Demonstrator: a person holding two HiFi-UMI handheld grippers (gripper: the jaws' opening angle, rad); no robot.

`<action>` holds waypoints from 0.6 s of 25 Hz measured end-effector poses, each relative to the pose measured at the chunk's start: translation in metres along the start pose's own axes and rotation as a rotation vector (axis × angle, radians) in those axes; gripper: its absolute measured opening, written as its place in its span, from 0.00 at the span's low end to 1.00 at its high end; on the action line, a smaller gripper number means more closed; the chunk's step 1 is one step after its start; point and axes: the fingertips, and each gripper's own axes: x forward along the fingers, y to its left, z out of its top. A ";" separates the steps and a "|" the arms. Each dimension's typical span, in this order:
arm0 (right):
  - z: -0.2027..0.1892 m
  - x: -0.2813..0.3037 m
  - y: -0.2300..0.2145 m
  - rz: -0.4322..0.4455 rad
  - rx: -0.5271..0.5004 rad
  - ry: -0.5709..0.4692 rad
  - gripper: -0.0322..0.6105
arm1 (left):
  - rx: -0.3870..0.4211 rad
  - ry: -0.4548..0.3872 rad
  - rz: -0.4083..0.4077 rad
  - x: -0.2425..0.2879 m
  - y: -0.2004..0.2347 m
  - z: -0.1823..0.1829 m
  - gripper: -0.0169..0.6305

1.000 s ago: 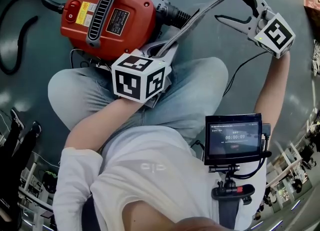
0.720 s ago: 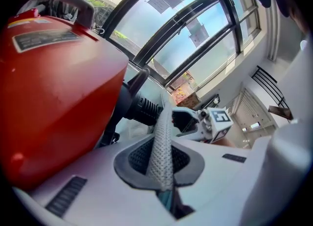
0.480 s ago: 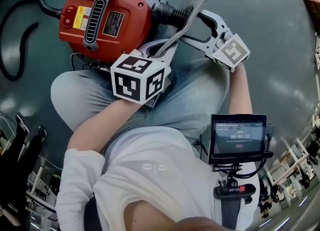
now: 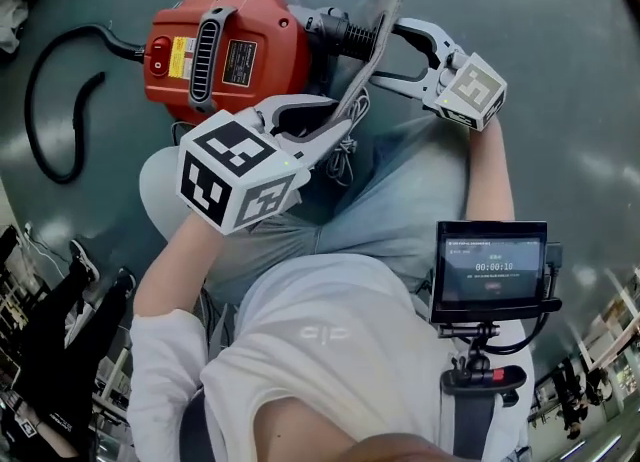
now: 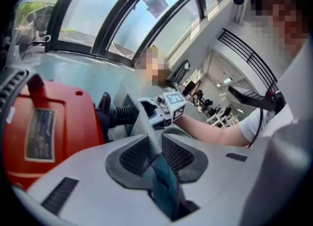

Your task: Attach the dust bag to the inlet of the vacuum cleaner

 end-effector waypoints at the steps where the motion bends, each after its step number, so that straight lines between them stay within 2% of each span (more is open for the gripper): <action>1: 0.000 0.009 0.005 0.035 -0.003 0.013 0.63 | -0.019 -0.021 -0.012 -0.017 -0.002 0.002 0.15; 3: 0.000 0.016 0.009 0.054 -0.014 0.034 0.63 | -0.027 -0.091 -0.077 -0.051 -0.004 0.026 0.14; 4: -0.002 0.017 0.009 0.055 -0.016 0.042 0.63 | -0.009 -0.149 -0.103 -0.064 -0.001 0.050 0.14; 7: -0.009 0.017 0.005 0.073 0.006 0.070 0.63 | 0.142 -0.368 -0.095 -0.077 0.024 0.150 0.14; 9: -0.016 0.019 0.002 0.090 0.029 0.084 0.63 | 0.194 -0.479 -0.107 -0.064 0.040 0.198 0.14; 11: -0.020 0.020 0.001 0.109 0.060 0.076 0.63 | 0.207 -0.540 -0.114 -0.044 0.053 0.220 0.14; 15: -0.010 0.016 -0.007 0.200 0.181 -0.010 0.63 | 0.278 -0.654 -0.089 -0.022 0.067 0.236 0.14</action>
